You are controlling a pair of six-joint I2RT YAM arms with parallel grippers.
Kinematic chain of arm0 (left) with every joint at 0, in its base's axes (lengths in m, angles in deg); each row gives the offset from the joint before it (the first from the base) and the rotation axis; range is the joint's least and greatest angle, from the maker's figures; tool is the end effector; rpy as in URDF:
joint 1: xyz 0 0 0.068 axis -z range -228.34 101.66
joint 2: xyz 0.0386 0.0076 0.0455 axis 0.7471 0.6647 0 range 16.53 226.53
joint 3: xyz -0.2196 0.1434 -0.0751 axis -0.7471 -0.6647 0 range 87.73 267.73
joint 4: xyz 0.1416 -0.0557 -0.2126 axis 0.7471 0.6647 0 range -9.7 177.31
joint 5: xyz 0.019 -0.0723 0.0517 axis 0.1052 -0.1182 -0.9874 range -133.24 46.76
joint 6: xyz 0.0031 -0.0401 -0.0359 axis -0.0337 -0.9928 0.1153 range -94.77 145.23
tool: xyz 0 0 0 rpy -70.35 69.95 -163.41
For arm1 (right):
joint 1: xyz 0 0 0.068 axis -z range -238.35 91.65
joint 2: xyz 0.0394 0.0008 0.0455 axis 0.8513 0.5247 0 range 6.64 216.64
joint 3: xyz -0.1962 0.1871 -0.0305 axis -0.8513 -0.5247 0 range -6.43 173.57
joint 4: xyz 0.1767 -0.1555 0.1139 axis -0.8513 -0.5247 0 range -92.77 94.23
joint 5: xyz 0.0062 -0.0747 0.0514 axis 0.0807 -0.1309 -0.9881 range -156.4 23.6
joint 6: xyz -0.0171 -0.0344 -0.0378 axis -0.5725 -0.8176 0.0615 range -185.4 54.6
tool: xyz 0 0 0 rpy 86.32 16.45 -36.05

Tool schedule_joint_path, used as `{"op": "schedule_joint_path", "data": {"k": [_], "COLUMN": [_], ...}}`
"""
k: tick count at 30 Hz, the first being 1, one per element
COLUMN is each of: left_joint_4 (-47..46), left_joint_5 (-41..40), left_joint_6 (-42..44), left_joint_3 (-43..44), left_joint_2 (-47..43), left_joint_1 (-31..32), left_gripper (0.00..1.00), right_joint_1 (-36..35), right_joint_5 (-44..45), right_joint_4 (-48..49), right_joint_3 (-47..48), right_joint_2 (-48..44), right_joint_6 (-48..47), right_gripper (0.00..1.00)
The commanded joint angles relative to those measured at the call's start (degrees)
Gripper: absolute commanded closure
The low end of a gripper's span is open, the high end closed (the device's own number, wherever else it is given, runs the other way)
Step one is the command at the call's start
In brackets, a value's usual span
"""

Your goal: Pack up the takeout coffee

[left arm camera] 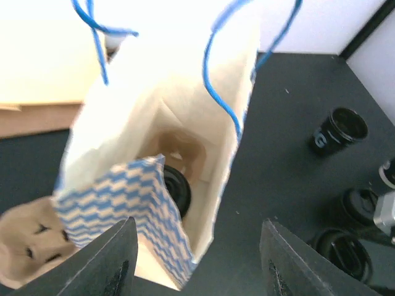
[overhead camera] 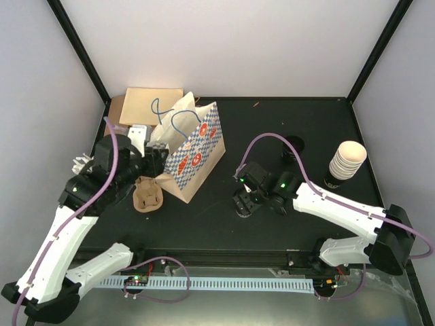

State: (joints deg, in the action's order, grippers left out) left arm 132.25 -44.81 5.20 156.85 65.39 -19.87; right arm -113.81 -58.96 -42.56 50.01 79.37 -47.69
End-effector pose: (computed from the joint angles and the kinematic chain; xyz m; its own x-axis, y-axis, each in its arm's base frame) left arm 0.1311 -0.0699 0.3959 -0.5900 -0.0696 -0.8044 0.2704 0.9217 -0.2781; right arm 0.1416 0.1977 0.2571 -0.7199 -0.5138 -0.4665 -0.5926 0.8050 0.0278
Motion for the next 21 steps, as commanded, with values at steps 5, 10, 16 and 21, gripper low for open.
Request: {"op": "schedule_joint_path", "data": {"k": [5, 10, 16, 21], "left_joint_4": [4.65, 4.53, 5.06, 5.06], "left_joint_5": [-4.87, -5.96, -9.36, -10.33], "left_joint_6": [6.59, 7.14, 8.71, 9.67], "left_joint_3": [7.28, 7.41, 8.41, 8.66], "left_joint_2": [0.94, 0.88, 0.94, 1.06], "left_joint_1": [-5.44, -6.39, -6.97, -7.83], "left_gripper": [0.42, 0.42, 0.41, 0.38], "right_joint_1": [-1.14, -1.18, -1.23, -1.25], "right_joint_5": [2.15, 3.17, 3.14, 3.48], "right_joint_4": [-0.72, -1.36, -1.54, -1.96], "right_joint_3": [2.29, 2.66, 2.95, 3.28], "right_joint_2": [2.2, 3.32, 3.76, 4.1], "right_joint_6": [-0.32, 0.1, 0.26, 0.28], "right_gripper": [0.1, 0.13, 0.19, 0.22]}}
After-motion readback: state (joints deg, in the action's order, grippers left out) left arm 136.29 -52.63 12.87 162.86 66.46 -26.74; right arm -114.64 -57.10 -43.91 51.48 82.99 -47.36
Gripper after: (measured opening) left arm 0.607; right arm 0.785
